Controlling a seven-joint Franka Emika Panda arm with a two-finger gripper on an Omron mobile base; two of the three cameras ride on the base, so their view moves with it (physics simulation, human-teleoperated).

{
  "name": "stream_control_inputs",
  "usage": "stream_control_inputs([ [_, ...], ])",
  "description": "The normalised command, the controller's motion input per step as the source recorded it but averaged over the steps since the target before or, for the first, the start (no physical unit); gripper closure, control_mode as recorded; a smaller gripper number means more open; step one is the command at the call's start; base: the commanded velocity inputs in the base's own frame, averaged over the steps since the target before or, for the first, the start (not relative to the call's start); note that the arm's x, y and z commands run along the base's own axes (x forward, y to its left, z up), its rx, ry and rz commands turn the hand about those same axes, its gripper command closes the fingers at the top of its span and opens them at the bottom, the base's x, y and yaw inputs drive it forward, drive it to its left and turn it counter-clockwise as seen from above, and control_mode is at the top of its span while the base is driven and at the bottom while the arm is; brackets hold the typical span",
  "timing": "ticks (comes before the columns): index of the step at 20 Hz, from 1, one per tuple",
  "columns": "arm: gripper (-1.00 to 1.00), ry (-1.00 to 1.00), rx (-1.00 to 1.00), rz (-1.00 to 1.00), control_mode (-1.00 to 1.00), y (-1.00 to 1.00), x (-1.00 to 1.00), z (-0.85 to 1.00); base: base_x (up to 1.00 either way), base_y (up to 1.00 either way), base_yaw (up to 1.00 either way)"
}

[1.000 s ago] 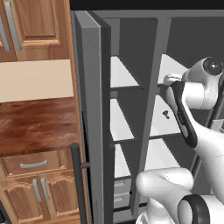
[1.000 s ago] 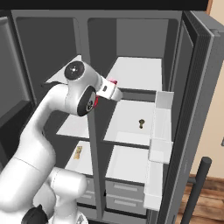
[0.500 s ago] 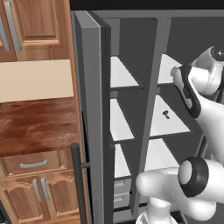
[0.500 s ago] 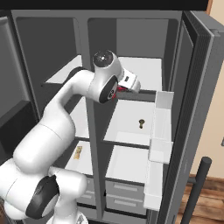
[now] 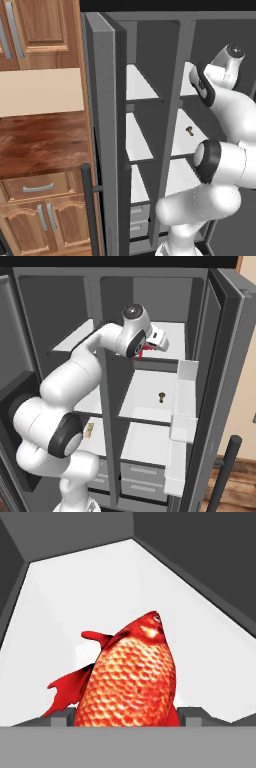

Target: Pick up the frozen fish from the freezer, place it on any shelf in the fridge, and close the fridge and freezer doors when done.

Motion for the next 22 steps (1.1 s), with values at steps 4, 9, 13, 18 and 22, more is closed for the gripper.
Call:
stream_control_inputs([
  [4,1.0,0.0,0.0,0.06,-1.0,-0.59,0.94,-0.1,0.0,0.0,0.0],
  [9,-1.0,-0.01,-0.02,0.04,-1.0,-0.26,0.93,-0.34,0.0,0.0,0.0],
  [13,-1.0,-0.01,-0.01,0.0,-1.0,-0.04,0.39,-0.08,0.0,0.0,0.0],
  [18,-1.0,-0.03,0.0,0.0,-1.0,0.0,-0.38,0.11,0.0,0.0,0.0],
  [22,-1.0,-0.09,0.0,0.0,-1.0,0.04,-1.0,0.06,0.0,0.0,0.0],
])
